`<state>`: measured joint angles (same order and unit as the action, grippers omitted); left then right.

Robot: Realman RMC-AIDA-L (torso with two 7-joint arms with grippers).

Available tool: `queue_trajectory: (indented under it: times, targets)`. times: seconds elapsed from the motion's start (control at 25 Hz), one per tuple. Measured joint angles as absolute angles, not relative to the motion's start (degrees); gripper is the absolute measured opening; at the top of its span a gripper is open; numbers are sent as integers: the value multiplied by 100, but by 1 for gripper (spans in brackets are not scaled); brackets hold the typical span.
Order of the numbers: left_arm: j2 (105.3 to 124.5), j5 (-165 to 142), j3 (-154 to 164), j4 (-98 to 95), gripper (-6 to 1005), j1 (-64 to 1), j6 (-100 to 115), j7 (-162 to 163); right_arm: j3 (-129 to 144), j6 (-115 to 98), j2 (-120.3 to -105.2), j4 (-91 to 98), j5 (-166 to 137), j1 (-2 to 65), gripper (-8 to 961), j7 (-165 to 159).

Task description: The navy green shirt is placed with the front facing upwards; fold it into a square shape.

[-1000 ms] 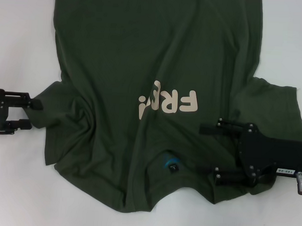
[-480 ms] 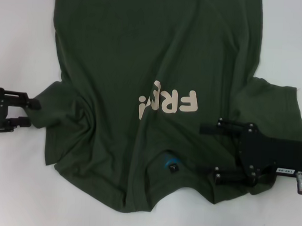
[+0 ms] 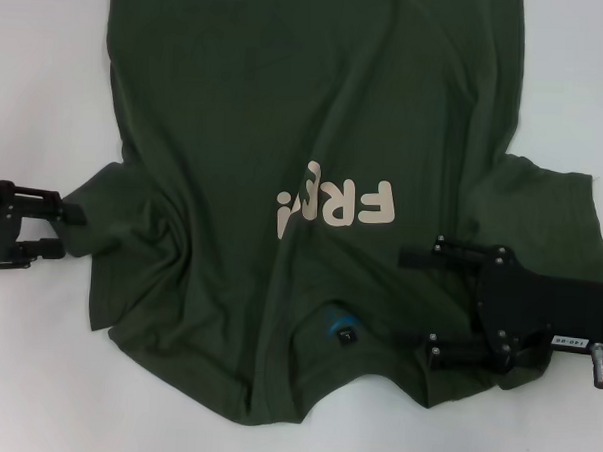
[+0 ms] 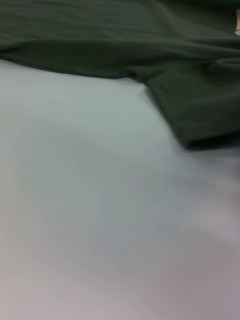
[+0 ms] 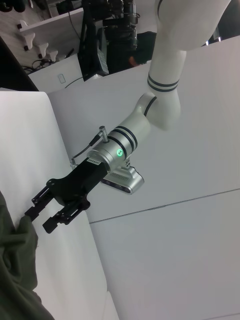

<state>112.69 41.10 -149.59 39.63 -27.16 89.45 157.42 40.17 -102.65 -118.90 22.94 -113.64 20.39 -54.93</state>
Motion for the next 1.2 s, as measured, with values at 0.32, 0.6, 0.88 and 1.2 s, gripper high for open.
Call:
queue_trajectory:
  times: [0.32,0.6,0.88,1.2]
  targets:
    - [11225,3977,-14966,3964,544,-2706,8943,15813,4016,-10267,-11890,2294,-11364,2039,882,-5493]
    - [11266,3972,-14962,3964,545,-2741,8880,15817,4017,-10269,-11890,2294,-11358,2039,882,-5493]
    - [11276,3972,-14959,3854,545,-2791,8796,15820,4017,-10273,-11890,2294,-11360,2033,882,-5493]
    - [11281,3972,-14959,3781,544,-2833,8723,15807,4011,-10274,-11883,2294,-11356,2032,882,-5493]
